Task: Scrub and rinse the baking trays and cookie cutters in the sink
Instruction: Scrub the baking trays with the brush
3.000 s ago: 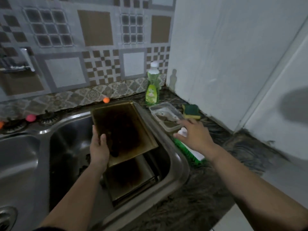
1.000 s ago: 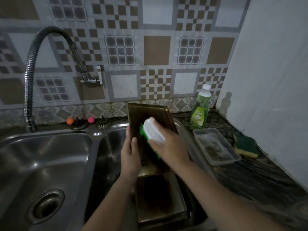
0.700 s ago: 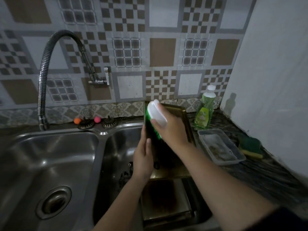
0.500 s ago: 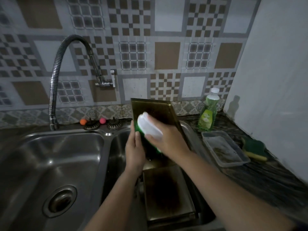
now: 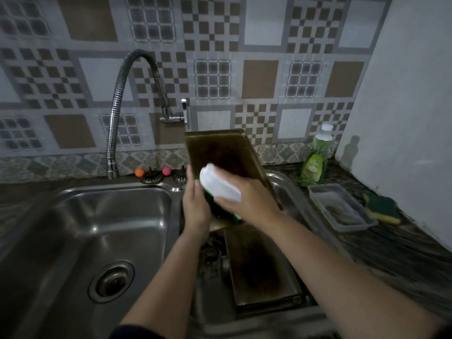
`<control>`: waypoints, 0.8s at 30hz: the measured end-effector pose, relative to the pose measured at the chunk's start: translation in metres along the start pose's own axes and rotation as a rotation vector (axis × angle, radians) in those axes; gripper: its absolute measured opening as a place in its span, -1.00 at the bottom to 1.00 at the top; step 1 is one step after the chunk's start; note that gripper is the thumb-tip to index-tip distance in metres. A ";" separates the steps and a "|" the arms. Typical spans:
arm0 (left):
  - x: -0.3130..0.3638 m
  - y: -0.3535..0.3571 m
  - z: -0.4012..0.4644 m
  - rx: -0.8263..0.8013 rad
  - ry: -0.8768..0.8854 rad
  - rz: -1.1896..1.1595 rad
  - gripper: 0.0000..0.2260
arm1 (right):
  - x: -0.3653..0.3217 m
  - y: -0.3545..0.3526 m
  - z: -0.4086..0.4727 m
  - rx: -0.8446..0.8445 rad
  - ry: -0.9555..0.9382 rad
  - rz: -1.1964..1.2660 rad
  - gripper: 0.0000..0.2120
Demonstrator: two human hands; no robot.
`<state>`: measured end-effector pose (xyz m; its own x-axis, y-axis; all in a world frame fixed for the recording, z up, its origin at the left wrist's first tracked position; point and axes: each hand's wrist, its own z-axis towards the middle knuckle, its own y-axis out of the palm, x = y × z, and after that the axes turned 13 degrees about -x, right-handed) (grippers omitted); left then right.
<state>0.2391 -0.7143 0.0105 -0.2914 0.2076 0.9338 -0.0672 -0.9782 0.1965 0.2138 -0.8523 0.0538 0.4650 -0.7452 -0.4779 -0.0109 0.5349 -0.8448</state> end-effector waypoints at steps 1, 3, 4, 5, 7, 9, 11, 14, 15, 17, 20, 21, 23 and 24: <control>0.004 -0.009 0.004 0.049 -0.013 -0.004 -0.60 | -0.002 0.006 -0.017 -0.064 -0.030 -0.025 -0.34; 0.009 -0.020 0.005 0.059 -0.005 0.001 -0.59 | -0.003 0.015 -0.045 -0.205 -0.077 -0.118 -0.34; 0.011 -0.021 0.001 0.037 0.001 0.015 -0.59 | -0.001 0.015 -0.051 -0.229 -0.105 -0.202 -0.35; 0.011 -0.018 -0.003 0.021 0.000 0.023 -0.59 | -0.001 0.010 -0.051 -0.228 -0.124 -0.288 -0.35; 0.012 -0.010 -0.015 -0.001 0.008 0.025 -0.58 | -0.001 -0.003 -0.039 -0.177 -0.088 -0.332 -0.35; 0.013 0.004 -0.029 -0.047 0.008 0.031 -0.59 | -0.001 -0.017 -0.016 -0.058 0.003 -0.260 -0.37; 0.016 0.018 -0.042 -0.079 -0.006 -0.010 -0.60 | -0.001 -0.030 0.009 0.030 0.091 -0.247 -0.38; 0.020 0.026 -0.048 -0.014 -0.012 -0.026 -0.60 | -0.008 -0.030 0.011 0.060 0.096 -0.170 -0.36; 0.022 0.023 -0.046 0.035 -0.012 -0.013 -0.60 | -0.010 -0.025 -0.003 0.019 0.046 -0.134 -0.35; 0.026 0.013 -0.043 0.136 -0.005 0.013 -0.58 | -0.010 -0.011 -0.042 -0.105 -0.069 -0.144 -0.35; 0.030 0.013 -0.055 0.210 0.028 0.128 -0.58 | 0.009 -0.006 -0.083 -0.192 -0.122 -0.178 -0.36; 0.032 0.019 -0.063 0.225 0.037 0.159 -0.58 | 0.016 -0.011 -0.086 -0.179 -0.092 -0.172 -0.36; 0.034 0.033 -0.080 0.248 0.035 0.222 -0.58 | 0.028 -0.022 -0.085 -0.095 0.002 -0.113 -0.37; 0.036 0.041 -0.088 0.254 0.033 0.265 -0.57 | 0.030 -0.028 -0.084 -0.018 0.066 -0.028 -0.39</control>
<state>0.1417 -0.7465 0.0256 -0.2974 -0.0572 0.9530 0.2529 -0.9673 0.0209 0.1542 -0.9231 0.0430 0.4062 -0.7847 -0.4682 -0.0147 0.5067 -0.8620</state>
